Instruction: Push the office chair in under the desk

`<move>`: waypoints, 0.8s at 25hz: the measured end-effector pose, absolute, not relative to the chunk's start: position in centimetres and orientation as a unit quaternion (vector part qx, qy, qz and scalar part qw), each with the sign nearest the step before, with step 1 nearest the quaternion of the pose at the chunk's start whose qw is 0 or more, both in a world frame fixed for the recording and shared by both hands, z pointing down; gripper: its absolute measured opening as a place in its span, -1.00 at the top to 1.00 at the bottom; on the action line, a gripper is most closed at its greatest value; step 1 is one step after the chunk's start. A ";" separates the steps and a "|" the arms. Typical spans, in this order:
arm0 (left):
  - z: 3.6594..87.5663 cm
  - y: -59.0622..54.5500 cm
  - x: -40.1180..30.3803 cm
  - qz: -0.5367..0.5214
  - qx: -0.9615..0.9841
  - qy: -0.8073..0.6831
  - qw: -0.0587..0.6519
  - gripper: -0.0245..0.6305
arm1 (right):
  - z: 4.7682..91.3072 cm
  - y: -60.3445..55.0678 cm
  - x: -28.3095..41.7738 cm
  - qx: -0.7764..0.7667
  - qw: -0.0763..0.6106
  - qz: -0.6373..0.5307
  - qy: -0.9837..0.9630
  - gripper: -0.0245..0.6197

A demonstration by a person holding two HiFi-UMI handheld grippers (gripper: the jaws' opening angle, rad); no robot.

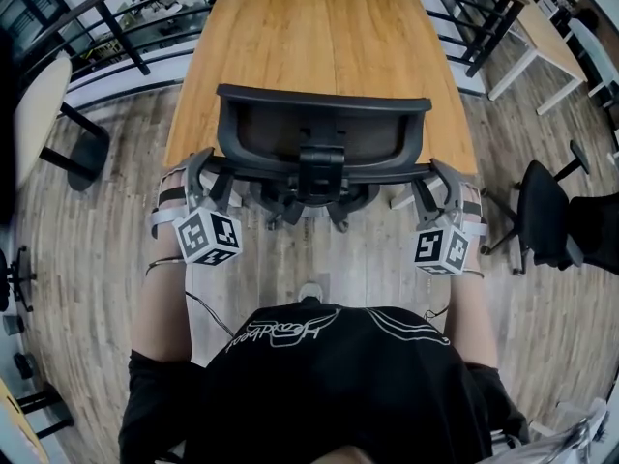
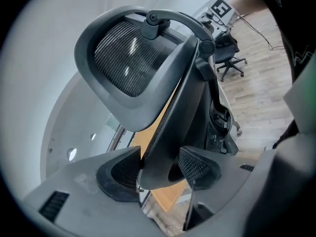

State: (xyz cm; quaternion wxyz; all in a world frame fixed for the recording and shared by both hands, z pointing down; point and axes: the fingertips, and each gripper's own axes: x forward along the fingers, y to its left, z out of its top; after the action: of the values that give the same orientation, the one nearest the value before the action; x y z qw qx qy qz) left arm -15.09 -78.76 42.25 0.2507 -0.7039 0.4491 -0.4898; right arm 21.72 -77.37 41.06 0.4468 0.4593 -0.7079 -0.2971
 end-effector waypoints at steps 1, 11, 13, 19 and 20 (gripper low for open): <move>42.3 -78.8 -15.1 -0.489 -0.707 0.447 0.250 0.25 | 41.1 -77.4 21.6 0.459 0.448 -0.295 -0.708 0.23; 41.7 -78.5 -14.8 -0.397 -0.798 0.421 0.170 0.14 | 41.1 -77.9 21.3 0.448 0.463 -0.258 -0.720 0.21; 41.6 -78.2 -14.9 -0.379 -0.813 0.416 0.151 0.13 | 41.4 -77.8 21.3 0.442 0.463 -0.232 -0.733 0.19; 38.6 -76.1 -17.4 -0.299 -0.842 0.438 0.099 0.13 | 38.2 -76.1 20.9 0.457 0.396 -0.140 -0.784 0.17; 38.0 -75.6 -17.8 -0.281 -0.848 0.442 0.085 0.13 | 37.6 -75.6 20.7 0.459 0.368 -0.115 -0.800 0.17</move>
State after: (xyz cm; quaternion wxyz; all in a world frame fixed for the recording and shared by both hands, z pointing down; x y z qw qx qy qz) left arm -17.84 -75.60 37.96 0.0854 -0.8477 0.4421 -0.2806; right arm 20.67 -75.63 37.58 0.3685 0.4591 -0.8002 -0.1145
